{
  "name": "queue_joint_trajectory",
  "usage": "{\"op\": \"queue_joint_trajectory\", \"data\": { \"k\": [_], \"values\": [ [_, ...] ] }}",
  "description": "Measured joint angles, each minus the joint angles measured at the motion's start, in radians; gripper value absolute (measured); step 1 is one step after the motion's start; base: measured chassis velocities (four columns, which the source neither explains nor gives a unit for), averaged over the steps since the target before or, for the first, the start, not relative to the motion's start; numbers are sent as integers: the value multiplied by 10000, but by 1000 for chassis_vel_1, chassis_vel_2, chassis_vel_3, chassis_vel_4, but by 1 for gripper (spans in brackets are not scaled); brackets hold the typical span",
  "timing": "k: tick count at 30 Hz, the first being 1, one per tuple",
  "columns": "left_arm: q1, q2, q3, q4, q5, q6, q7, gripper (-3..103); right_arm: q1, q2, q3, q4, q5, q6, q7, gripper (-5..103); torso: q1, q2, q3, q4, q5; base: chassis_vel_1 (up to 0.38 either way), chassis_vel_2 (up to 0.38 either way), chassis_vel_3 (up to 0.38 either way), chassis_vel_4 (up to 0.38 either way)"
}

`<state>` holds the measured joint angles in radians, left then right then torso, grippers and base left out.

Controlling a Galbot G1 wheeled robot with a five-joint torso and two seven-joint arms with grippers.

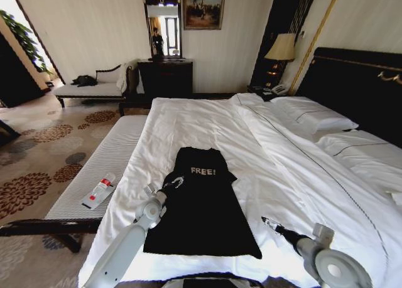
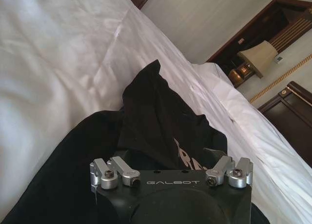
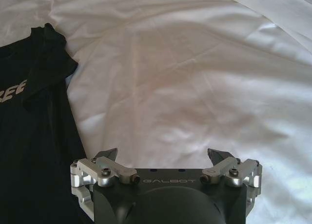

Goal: Fold the clothes on the bed.

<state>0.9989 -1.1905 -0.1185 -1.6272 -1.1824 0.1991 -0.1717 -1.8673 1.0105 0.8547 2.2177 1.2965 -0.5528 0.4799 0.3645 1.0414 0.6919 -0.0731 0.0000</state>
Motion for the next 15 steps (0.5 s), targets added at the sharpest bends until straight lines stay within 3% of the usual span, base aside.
{"op": "queue_joint_trajectory", "data": {
  "k": [8, 11, 13, 15],
  "values": [
    [-206, -170, 6, 206, 35, 0, -20, 83, -9, 49, -11, -16, -19, -2, -12, 100, 1, 0, 0, 0, 0, 0, 0, 0, 0],
    [-227, -238, -8, 277, 73, -1, -53, 77, -8, 91, -44, -36, -49, -3, -16, 100, 0, 0, 0, 0, 0, 0, 0, 0, 0],
    [-228, -280, -29, 323, 133, -13, -68, 66, -8, 104, -64, -64, -66, -3, -22, 100, 0, 0, 0, 0, 0, 0, 0, 0, 0],
    [-228, -291, -35, 339, 154, -26, -69, 66, -7, 106, -67, -70, -69, -4, -23, 100, 0, 0, 0, 0, 0, 0, 0, 0, 0]
  ]
}}
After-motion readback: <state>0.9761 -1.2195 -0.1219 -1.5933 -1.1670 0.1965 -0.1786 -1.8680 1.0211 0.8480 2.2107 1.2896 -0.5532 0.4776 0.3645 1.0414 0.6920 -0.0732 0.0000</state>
